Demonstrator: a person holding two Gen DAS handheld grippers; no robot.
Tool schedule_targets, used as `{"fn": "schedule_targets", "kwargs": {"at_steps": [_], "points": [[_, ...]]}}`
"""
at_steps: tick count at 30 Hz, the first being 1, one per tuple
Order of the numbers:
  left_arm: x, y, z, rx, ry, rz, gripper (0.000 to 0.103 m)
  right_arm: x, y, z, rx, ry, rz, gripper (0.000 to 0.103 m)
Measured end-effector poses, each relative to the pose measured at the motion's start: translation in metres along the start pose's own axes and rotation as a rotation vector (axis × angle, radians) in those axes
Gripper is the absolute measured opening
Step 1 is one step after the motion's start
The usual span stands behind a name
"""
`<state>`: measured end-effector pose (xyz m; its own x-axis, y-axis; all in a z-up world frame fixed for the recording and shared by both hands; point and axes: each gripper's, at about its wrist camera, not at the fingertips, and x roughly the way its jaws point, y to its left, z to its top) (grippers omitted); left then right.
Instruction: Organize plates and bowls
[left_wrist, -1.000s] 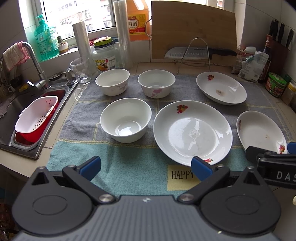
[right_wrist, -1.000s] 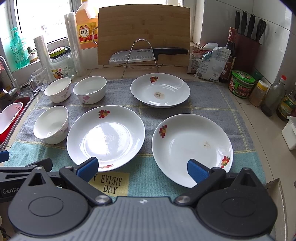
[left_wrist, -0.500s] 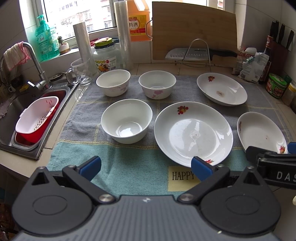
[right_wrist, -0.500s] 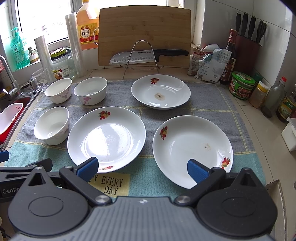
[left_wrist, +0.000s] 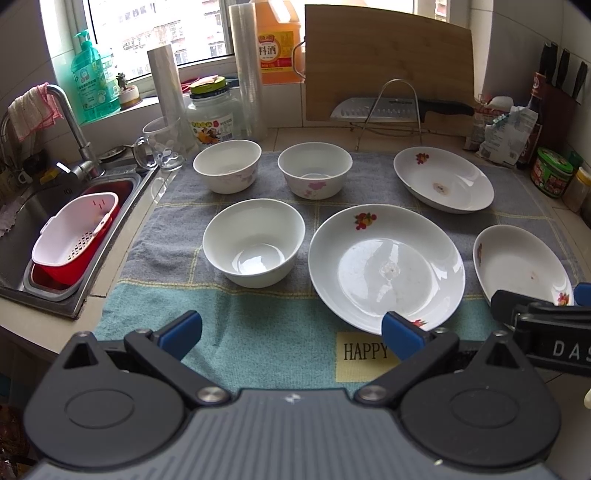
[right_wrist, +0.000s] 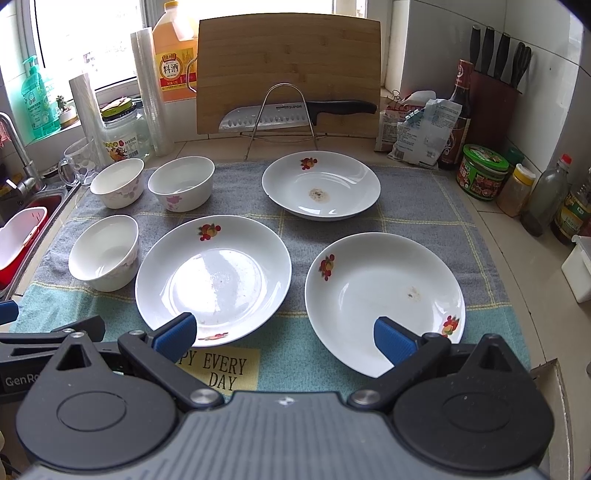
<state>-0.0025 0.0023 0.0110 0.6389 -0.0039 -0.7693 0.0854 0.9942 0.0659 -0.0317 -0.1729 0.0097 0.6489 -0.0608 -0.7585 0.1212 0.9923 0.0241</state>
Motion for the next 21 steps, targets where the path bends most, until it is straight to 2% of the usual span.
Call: {"fn": "schedule_targets", "kwargs": {"at_steps": [12, 21], "points": [[-0.003, -0.004, 0.003, 0.018, -0.01, -0.007, 0.102, -0.004, -0.004, 0.0, -0.006, -0.026, 0.025, 0.103], [-0.002, -0.007, 0.008, 0.016, -0.036, -0.01, 0.102, -0.01, -0.016, 0.002, -0.017, -0.085, 0.055, 0.103]]}}
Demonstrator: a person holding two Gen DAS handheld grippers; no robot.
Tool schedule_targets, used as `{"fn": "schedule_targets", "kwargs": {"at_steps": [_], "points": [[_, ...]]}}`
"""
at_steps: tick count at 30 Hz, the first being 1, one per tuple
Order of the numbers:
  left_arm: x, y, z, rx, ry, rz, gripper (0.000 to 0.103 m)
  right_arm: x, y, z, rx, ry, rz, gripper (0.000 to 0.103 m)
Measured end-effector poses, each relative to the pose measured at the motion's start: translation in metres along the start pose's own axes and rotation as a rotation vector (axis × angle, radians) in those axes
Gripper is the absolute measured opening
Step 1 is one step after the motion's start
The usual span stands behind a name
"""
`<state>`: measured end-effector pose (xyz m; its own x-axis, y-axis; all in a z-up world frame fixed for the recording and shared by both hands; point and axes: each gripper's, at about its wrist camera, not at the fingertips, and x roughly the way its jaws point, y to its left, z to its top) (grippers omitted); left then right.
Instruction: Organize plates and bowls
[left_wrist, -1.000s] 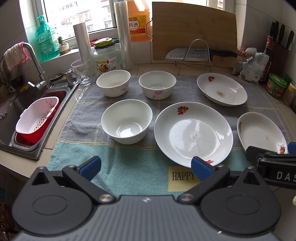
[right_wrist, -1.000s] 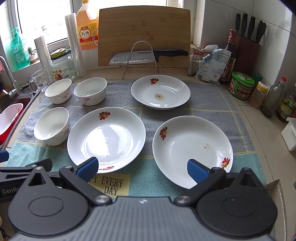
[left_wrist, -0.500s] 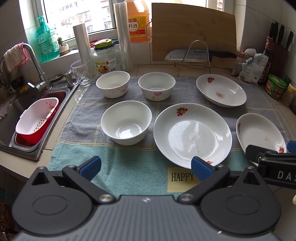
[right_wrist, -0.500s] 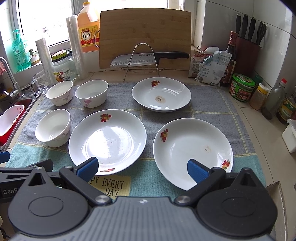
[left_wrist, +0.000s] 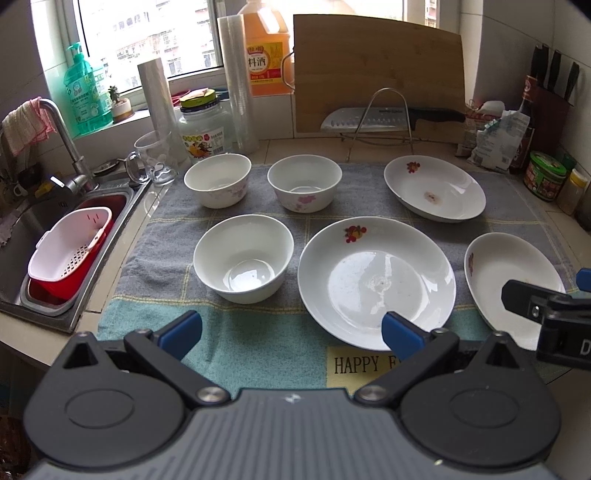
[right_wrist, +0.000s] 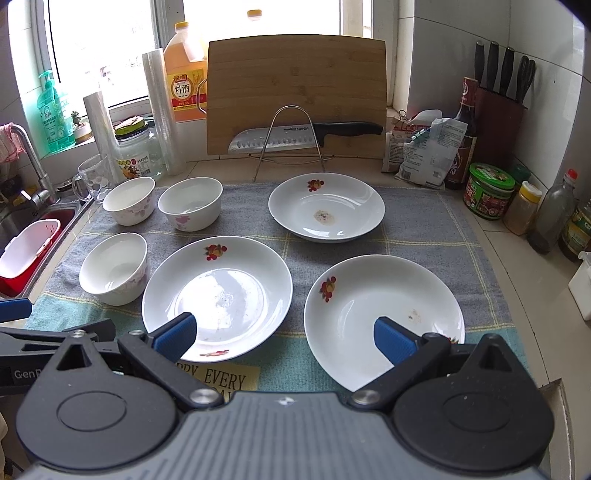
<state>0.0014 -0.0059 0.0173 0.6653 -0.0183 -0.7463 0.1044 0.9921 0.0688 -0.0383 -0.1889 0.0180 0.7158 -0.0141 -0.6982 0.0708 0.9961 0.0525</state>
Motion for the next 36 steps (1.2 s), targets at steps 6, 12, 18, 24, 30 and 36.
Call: {"fn": "schedule_targets", "kwargs": {"at_steps": [6, 12, 18, 24, 30, 36], "points": [[0.007, 0.0, 0.004, -0.009, -0.013, -0.014, 0.102, -0.004, -0.024, -0.001, -0.018, -0.063, 0.006, 0.103], [0.016, -0.002, 0.005, -0.02, -0.032, -0.055, 0.102, -0.001, -0.054, -0.009, -0.006, -0.094, -0.002, 0.103], [0.025, -0.014, 0.007, 0.02, -0.031, -0.078, 0.102, 0.003, -0.078, -0.025, -0.01, -0.12, -0.003, 0.103], [0.029, -0.029, 0.006, 0.058, -0.037, -0.108, 0.102, 0.019, -0.1, -0.048, -0.015, -0.096, 0.002, 0.103], [0.035, -0.04, 0.008, 0.08, -0.031, -0.112, 0.102, 0.04, -0.115, -0.07, -0.015, -0.035, -0.006, 0.103], [0.04, -0.051, 0.012, 0.097, -0.022, -0.104, 0.102, 0.058, -0.125, -0.088, -0.025, 0.01, 0.021, 0.103]]}}
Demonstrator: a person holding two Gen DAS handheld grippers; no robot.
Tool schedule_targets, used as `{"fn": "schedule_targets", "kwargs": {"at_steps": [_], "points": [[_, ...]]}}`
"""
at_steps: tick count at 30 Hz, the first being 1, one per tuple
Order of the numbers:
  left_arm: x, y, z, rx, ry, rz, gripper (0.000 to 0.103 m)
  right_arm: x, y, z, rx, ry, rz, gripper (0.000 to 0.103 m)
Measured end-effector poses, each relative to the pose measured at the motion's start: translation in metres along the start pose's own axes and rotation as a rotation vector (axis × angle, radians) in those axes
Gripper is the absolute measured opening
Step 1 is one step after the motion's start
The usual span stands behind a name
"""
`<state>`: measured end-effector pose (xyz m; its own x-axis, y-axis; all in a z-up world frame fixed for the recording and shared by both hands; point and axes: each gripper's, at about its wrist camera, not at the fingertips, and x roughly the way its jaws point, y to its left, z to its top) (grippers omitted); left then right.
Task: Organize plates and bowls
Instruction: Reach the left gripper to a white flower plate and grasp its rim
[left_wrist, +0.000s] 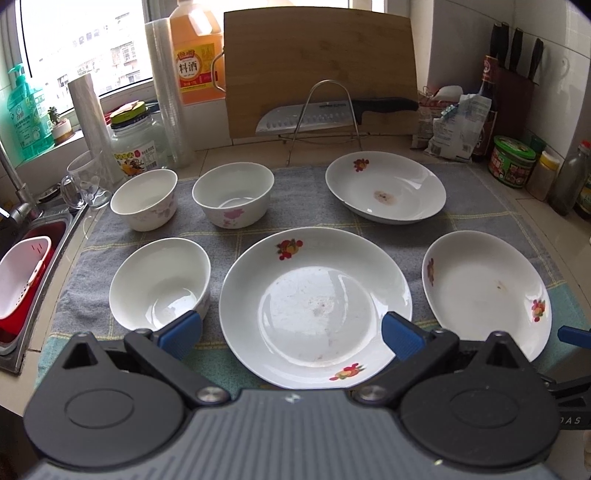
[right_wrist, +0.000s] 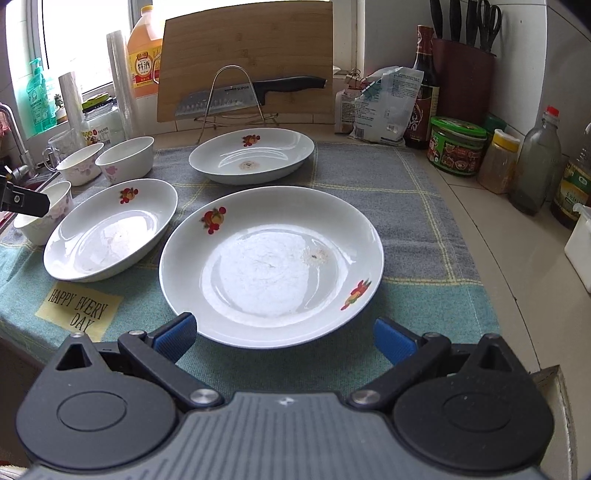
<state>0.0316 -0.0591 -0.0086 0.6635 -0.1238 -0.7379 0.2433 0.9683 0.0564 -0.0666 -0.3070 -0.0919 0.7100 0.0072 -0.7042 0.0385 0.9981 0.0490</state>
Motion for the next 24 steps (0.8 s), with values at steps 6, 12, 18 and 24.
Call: {"fn": "schedule_targets", "kwargs": {"at_steps": [6, 12, 18, 24], "points": [[0.002, -0.015, 0.004, 0.021, 0.007, -0.001, 0.102, 0.016, 0.001, -0.009, -0.076, 0.011, 0.02, 0.103], [0.001, -0.028, 0.006, 0.044, 0.009, -0.009, 0.102, 0.027, -0.001, -0.015, -0.127, 0.013, 0.042, 0.103], [0.002, -0.039, 0.009, 0.069, 0.022, -0.012, 0.102, 0.031, -0.005, -0.014, -0.143, -0.016, 0.052, 0.103], [0.004, -0.052, 0.014, 0.108, 0.027, -0.032, 0.102, 0.034, -0.008, -0.013, -0.158, -0.036, 0.066, 0.103]]}}
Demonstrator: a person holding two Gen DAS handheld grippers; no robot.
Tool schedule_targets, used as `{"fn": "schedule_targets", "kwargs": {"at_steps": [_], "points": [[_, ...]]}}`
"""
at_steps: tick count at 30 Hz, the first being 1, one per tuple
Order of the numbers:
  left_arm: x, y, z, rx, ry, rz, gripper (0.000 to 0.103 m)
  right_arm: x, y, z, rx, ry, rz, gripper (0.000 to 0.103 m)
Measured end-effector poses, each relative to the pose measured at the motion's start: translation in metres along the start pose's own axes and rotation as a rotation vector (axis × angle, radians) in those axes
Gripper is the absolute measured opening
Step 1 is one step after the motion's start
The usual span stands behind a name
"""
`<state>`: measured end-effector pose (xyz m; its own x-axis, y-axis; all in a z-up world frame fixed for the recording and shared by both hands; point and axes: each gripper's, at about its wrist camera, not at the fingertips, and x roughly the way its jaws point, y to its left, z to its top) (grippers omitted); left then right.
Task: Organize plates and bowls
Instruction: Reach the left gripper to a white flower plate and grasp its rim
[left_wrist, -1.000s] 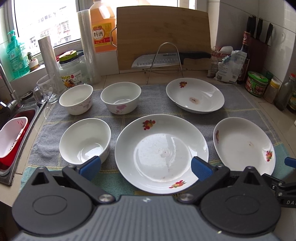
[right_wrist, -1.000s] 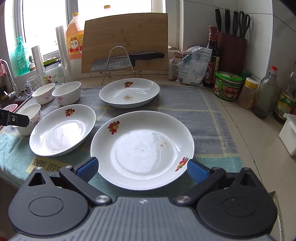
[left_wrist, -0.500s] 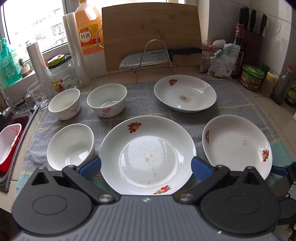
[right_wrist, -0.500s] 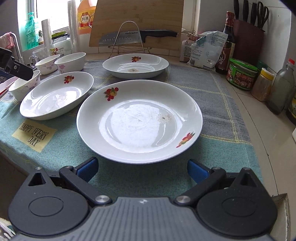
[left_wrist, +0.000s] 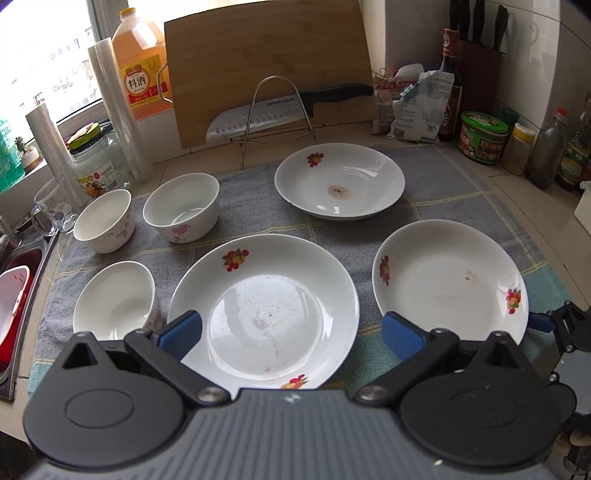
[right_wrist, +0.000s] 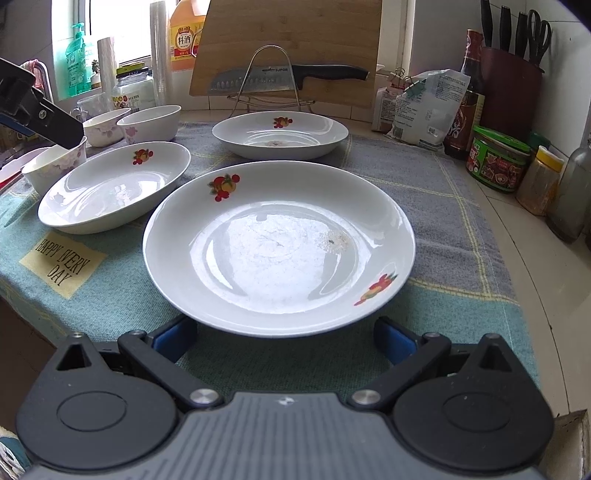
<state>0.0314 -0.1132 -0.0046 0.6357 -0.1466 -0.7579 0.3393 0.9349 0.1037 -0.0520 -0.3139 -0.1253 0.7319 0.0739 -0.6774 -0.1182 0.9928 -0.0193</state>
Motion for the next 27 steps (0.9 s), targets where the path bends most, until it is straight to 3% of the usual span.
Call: {"fn": "schedule_targets", "kwargs": {"at_steps": [9, 16, 22, 27], "points": [[0.015, -0.02, 0.018, 0.091, 0.003, -0.109, 0.102, 0.002, -0.002, -0.001, -0.004, -0.019, 0.007, 0.103], [0.04, -0.042, 0.041, 0.213, 0.008, -0.255, 0.102, 0.001, -0.003, -0.006, -0.007, -0.057, 0.009, 0.103], [0.077, -0.057, 0.063, 0.272, 0.072, -0.38, 0.102, 0.0, -0.002, -0.009, 0.004, -0.08, -0.004, 0.103], [0.11, -0.069, 0.071, 0.312, 0.146, -0.415, 0.102, -0.001, 0.001, -0.01, 0.023, -0.081, -0.025, 0.103]]}}
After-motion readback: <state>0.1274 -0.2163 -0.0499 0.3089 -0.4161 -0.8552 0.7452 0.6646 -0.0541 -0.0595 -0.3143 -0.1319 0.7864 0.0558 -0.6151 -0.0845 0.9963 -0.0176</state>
